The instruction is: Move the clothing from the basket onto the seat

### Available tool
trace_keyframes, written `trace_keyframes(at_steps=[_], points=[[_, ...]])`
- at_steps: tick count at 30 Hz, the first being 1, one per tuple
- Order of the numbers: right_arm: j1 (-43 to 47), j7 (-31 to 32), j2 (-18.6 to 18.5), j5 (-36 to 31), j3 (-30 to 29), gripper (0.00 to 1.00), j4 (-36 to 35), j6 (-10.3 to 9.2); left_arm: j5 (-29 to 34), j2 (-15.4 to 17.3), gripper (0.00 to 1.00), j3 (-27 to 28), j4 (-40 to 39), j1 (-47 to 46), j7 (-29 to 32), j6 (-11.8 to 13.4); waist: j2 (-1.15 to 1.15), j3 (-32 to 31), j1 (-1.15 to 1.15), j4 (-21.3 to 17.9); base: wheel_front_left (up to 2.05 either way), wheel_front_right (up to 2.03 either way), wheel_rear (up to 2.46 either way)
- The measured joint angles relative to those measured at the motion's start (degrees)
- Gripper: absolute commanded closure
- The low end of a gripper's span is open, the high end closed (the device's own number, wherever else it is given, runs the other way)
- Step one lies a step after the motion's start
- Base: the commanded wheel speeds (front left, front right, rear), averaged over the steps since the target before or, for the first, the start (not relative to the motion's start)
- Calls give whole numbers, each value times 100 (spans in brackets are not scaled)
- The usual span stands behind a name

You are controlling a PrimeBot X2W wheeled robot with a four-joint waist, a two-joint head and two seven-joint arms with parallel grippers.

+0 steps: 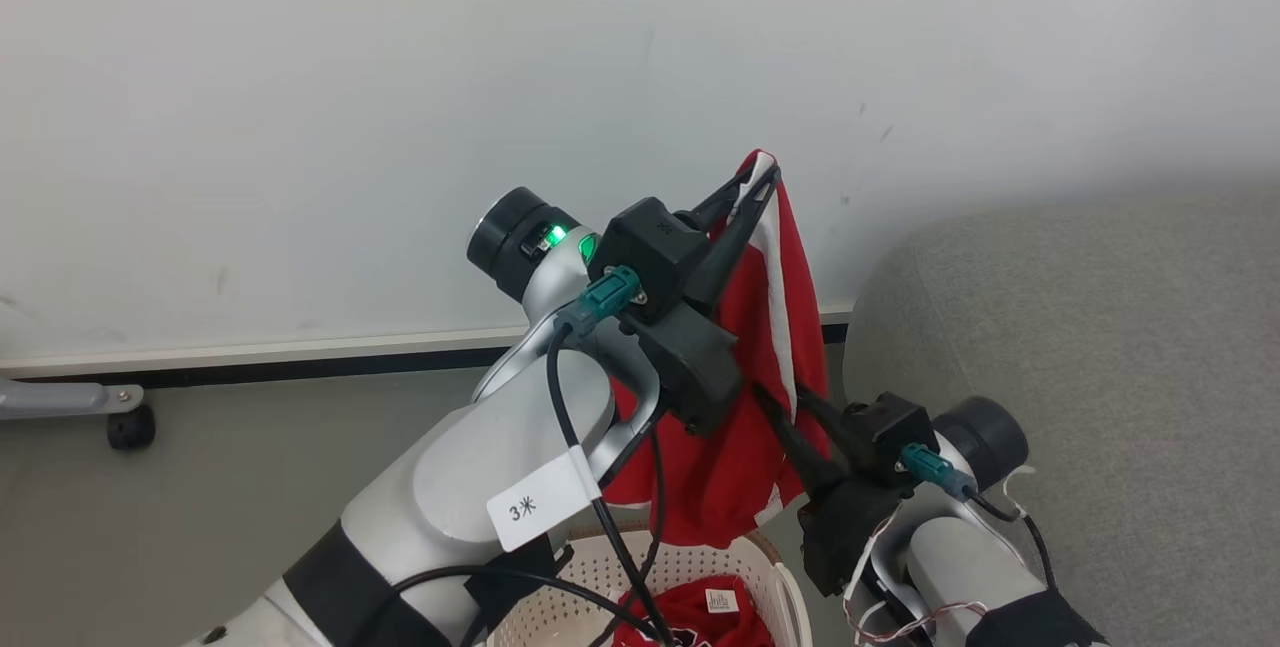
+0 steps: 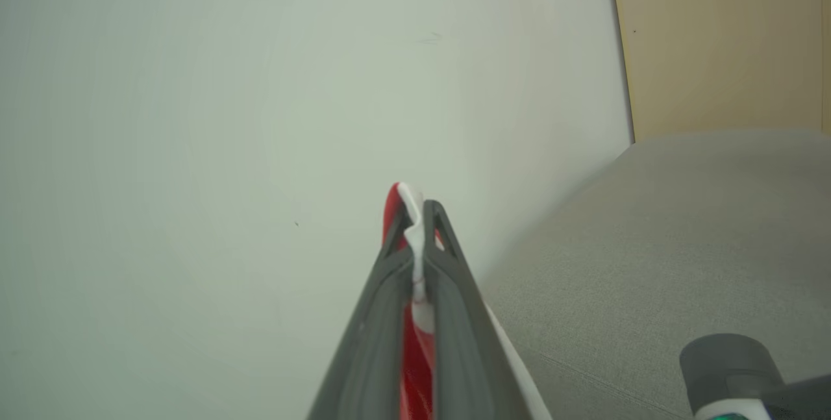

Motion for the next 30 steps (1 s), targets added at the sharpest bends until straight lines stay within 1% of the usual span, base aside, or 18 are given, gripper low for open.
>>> trace_keyframes(at_steps=[1, 2, 3, 8, 13, 14, 15, 16, 17, 19, 23, 30], points=[[-70, 0, 1, 2, -9, 75, 69, 0, -60, 0, 100, -38, -26, -9, 19, 38, 0, 5, 0, 13, 0, 0, 0], [-119, 0, 2, 7, -33, 92, 132, 0, -96, 5, 100, -86, -58, -21, 25, 41, 0, 11, 0, 29, 0, 0, 0], [-169, 0, -3, 34, -26, 100, 188, 0, -114, 1, 100, -108, -58, -36, 30, 53, 0, 18, 0, 48, 0, 0, 0], [-350, 0, -1, 166, 22, 100, 300, -1, -159, 7, 100, -101, 101, -43, 32, 137, 0, 58, 0, 109, 0, 0, 0], [-421, 0, 0, 270, 10, 100, 408, 0, -197, 22, 100, 96, 454, -29, 22, 192, 0, 91, 0, 75, 0, 0, 0], [-448, 0, 0, 270, -2, 100, 435, 0, -199, 30, 65, 126, 483, -10, 12, 202, 0, 96, 0, 54, 0, 0, 0], [-485, 0, -2, 270, -8, 100, 442, 1, -204, 55, 55, 149, 519, 13, -2, 230, 0, 99, 0, 30, 0, 0, 0], [-527, 0, -5, 270, -19, 100, 437, 1, -204, 81, 37, 157, 555, 27, -12, 233, 0, 102, 0, 2, 0, 0, 0], [-563, 0, -14, 270, -26, 100, 432, 2, -208, 112, 1, 177, 583, 42, -14, 234, 0, 105, 0, -28, 0, 0, 0], [-630, 0, -76, 270, -38, 100, 400, 9, -213, 175, 0, 219, 634, 103, -42, 234, 0, 111, 0, -94, 0, 0, 0], [-679, 0, -336, 256, -76, 100, 290, 10, -324, 286, 0, 249, 726, 374, -91, 244, 0, 119, 0, -256, 0, 0, 0], [-750, 0, -790, 143, -167, 100, 48, 40, -381, 319, 0, 274, 714, 836, -215, 285, 0, 133, 0, -609, 0, 0, 0]])
